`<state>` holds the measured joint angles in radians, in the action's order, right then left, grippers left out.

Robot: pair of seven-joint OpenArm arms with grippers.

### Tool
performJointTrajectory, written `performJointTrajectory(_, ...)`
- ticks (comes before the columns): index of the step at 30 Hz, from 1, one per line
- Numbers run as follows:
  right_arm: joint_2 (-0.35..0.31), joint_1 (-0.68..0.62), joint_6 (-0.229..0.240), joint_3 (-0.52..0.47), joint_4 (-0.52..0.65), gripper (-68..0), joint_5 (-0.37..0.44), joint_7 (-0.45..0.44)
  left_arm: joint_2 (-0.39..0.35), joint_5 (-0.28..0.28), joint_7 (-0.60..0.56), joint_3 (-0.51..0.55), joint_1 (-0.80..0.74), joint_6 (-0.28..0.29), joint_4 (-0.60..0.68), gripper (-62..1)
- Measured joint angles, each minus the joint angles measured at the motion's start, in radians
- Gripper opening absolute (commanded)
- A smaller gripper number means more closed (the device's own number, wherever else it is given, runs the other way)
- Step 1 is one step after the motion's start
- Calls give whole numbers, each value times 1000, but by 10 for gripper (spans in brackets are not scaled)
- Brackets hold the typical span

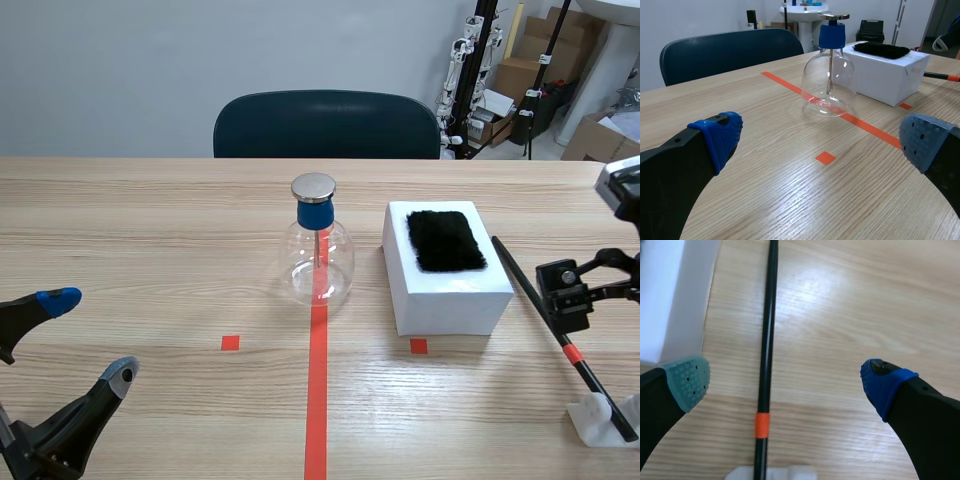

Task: Do the electroscope experiment. put the rod down on the box

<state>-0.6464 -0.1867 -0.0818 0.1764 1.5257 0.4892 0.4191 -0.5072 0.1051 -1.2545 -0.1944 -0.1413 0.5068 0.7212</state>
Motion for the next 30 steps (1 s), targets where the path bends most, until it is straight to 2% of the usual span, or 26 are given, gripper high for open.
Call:
performJointTrajectory(6,-13,-148,0,-92,31,-54,-124,-439,0,0,0,0,0,0,0,14)
performJointTrajectory(9,-13,-220,0,-113,31,-54,-220,-642,0,0,0,0,0,0,0,14)
performJointTrajectory(12,-13,-280,-5,-127,31,-54,-317,-791,0,0,0,0,0,0,0,14)
performJointTrajectory(15,-13,-329,-53,-141,31,-54,-419,-916,0,0,0,0,0,0,0,14)
performJointTrajectory(17,-13,-354,-83,-147,31,-54,-484,-981,0,0,0,0,0,0,0,14)
performJointTrajectory(20,-13,-383,-91,-150,31,-54,-571,-1057,0,0,0,0,0,0,0,14)
performJointTrajectory(23,-13,-404,-98,-150,31,-54,-645,-1088,0,0,0,0,0,0,0,14)
performJointTrajectory(25,-13,-410,-98,-150,31,-54,-669,-1095,0,0,0,0,0,0,0,14)
performJointTrajectory(30,-13,-409,-98,-150,31,-54,-669,-1095,0,0,0,0,0,0,0,14)
